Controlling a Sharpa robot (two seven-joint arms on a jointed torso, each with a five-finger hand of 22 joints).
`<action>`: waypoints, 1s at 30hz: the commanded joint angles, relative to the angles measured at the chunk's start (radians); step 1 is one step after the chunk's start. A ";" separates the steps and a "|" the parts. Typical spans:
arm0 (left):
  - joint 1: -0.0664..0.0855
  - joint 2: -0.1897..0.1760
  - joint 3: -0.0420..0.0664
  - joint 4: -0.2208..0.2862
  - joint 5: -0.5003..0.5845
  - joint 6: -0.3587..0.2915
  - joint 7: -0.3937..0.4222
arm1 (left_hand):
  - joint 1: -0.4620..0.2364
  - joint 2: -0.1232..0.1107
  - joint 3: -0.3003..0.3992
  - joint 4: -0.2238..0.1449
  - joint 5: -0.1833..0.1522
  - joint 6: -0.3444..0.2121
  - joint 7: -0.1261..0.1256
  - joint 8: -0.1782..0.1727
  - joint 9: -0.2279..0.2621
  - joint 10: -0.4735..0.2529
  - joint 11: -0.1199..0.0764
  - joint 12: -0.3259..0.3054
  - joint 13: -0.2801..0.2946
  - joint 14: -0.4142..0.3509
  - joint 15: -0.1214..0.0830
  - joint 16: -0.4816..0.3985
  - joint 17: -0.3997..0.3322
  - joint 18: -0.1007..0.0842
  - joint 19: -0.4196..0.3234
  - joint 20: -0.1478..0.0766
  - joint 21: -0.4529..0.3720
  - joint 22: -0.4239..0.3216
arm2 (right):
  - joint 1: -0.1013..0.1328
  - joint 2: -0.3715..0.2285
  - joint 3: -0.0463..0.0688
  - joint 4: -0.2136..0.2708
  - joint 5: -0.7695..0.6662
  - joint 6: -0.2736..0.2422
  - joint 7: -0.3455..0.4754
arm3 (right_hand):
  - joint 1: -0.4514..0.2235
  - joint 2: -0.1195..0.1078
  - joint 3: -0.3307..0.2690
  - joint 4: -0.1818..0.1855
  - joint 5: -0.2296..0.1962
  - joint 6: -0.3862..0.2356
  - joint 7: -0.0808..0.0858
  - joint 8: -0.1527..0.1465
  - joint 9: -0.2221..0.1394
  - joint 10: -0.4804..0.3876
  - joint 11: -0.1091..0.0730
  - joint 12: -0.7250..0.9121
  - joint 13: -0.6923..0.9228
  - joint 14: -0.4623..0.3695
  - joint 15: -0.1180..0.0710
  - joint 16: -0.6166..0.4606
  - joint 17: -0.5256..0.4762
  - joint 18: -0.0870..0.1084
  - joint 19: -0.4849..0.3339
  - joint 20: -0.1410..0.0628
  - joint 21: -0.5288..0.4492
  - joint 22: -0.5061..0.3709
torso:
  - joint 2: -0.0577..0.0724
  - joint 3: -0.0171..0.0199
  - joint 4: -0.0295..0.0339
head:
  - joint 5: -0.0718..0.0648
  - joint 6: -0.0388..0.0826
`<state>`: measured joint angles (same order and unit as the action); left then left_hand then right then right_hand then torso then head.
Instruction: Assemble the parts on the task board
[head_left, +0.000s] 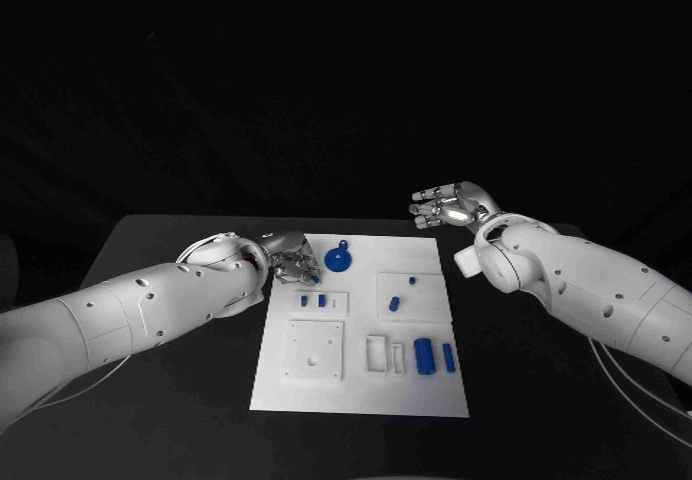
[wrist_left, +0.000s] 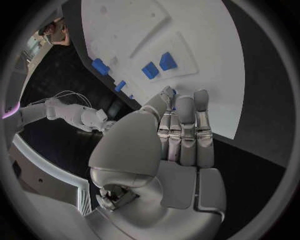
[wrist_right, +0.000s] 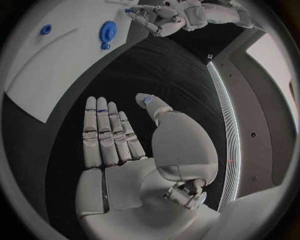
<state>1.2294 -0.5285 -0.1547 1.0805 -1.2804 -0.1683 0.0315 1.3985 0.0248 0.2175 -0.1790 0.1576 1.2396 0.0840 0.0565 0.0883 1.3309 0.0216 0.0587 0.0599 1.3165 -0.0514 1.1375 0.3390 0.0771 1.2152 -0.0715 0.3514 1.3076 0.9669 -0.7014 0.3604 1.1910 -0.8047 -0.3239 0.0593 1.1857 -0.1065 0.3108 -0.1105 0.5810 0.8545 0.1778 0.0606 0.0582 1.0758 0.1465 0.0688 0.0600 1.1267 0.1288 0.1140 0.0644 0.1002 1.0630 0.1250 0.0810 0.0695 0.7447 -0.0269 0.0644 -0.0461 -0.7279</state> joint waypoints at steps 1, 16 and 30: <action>-0.004 0.005 -0.002 0.000 -0.011 0.021 0.002 | 0.004 0.010 -0.008 -0.001 -0.001 0.001 0.002 0.007 0.000 -0.001 0.005 0.000 0.001 0.005 -0.002 -0.004 0.001 0.001 0.002 -0.002 -0.004 0.020 | 0.000 0.001 0.001 0.001 0.000 0.012 0.009 | -0.004 0.003 0.003 0.005 0.002 0.001 -0.001 -0.004 -0.001 -0.003 0.000 -0.004 -0.001 -0.006 0.000 -0.003 -0.001 0.009 -0.004 0.000 -0.003 -0.001 | 0.000 -0.0001 0.0004 | -0.001 0.000; -0.004 0.013 -0.003 -0.006 -0.027 0.042 -0.019 | 0.005 0.011 -0.008 0.000 -0.003 -0.001 0.003 0.007 0.000 -0.002 0.006 0.000 0.001 0.005 -0.002 -0.005 0.001 0.001 0.001 -0.001 -0.004 0.020 | 0.000 0.000 0.001 0.001 0.000 0.013 0.008 | -0.004 0.003 0.004 0.004 0.002 0.000 -0.001 -0.004 -0.001 -0.003 0.000 -0.004 -0.001 -0.006 0.000 -0.003 -0.001 0.009 -0.004 0.000 -0.003 -0.001 | 0.000 -0.0001 -0.0001 | -0.003 -0.001; -0.004 0.030 -0.004 -0.021 -0.041 0.049 -0.043 | 0.006 0.013 -0.003 0.007 -0.003 -0.051 0.012 0.007 -0.015 -0.030 0.017 0.000 0.001 -0.007 0.006 -0.014 0.000 0.002 -0.005 0.006 -0.006 0.021 | 0.000 0.001 0.001 0.001 0.000 0.015 0.009 | -0.004 0.003 0.004 0.004 0.002 0.000 -0.001 -0.004 -0.001 -0.003 0.000 -0.004 -0.001 -0.006 0.000 -0.003 -0.001 0.009 -0.004 0.000 -0.003 -0.001 | 0.000 0.0007 -0.0002 | -0.004 -0.002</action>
<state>1.2290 -0.5019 -0.1553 1.0630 -1.3010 -0.1481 0.0092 1.4055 0.0290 0.2129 -0.1767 0.1538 1.1971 0.0952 0.0612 0.0800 1.3073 0.0375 0.0588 0.0599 1.3128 -0.0478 1.1259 0.3390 0.0765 1.2131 -0.0693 0.3514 1.3076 0.9669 -0.7014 0.3605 1.1909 -0.8046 -0.3227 0.0593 1.1857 -0.1065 0.3108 -0.1105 0.5810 0.8545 0.1778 0.0606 0.0582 1.0758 0.1465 0.0688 0.0600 1.1271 0.1284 0.1140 0.0644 0.1001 1.0629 0.1250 0.0810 0.0695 0.7448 -0.0266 0.0646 -0.0503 -0.7296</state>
